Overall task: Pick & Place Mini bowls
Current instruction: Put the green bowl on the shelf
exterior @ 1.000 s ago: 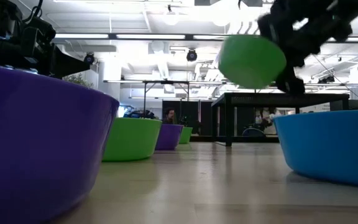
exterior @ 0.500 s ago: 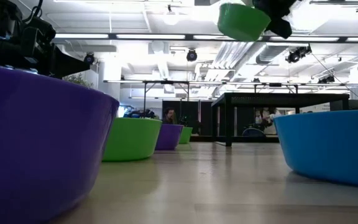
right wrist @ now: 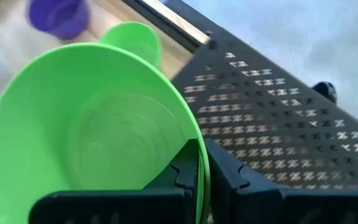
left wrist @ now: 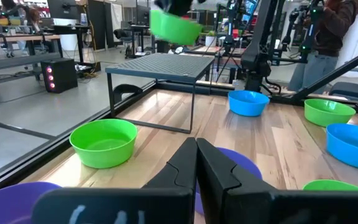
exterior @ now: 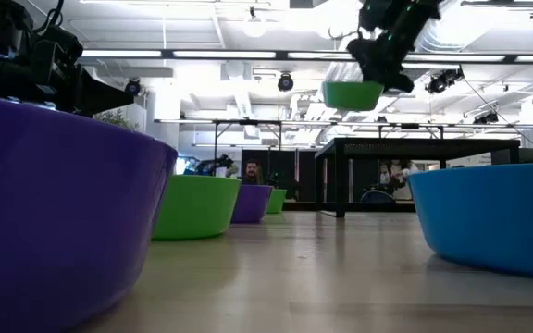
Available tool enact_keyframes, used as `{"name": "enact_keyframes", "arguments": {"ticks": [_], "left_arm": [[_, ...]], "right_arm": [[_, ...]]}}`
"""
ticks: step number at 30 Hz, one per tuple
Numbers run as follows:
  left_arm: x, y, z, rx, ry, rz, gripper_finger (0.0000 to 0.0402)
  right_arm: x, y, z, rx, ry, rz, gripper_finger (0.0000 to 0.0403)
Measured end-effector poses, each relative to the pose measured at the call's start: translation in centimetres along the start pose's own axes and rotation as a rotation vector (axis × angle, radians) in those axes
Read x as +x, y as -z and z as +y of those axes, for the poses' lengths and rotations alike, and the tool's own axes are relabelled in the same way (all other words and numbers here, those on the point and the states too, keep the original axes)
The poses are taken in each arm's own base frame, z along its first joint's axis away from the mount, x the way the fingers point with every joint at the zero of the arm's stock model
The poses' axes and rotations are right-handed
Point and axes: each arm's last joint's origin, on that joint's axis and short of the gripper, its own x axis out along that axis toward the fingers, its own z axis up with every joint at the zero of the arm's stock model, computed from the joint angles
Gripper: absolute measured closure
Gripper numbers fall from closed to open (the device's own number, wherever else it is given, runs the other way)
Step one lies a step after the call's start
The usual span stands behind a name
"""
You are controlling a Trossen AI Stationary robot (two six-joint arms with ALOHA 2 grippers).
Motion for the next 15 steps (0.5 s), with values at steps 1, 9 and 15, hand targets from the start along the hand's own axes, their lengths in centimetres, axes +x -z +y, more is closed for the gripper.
{"name": "enact_keyframes", "arguments": {"ticks": [1, 9, 15], "left_arm": [[0.0, 0.0, 0.0, 0.000, 0.000, 0.000, 0.0401], [0.0, 0.0, 0.0, 0.000, 0.000, 0.000, 0.0401], [0.0, 0.0, 0.0, 0.000, 0.000, 0.000, 0.0401]], "right_arm": [[0.4, -0.3, -0.4, 0.000, 0.006, 0.007, 0.0391], [2.5, -1.4, -3.3, 0.038, 0.000, 0.054, 0.0391], [2.6, -1.5, -5.1, 0.079, 0.019, 0.056, 0.0391]]}}
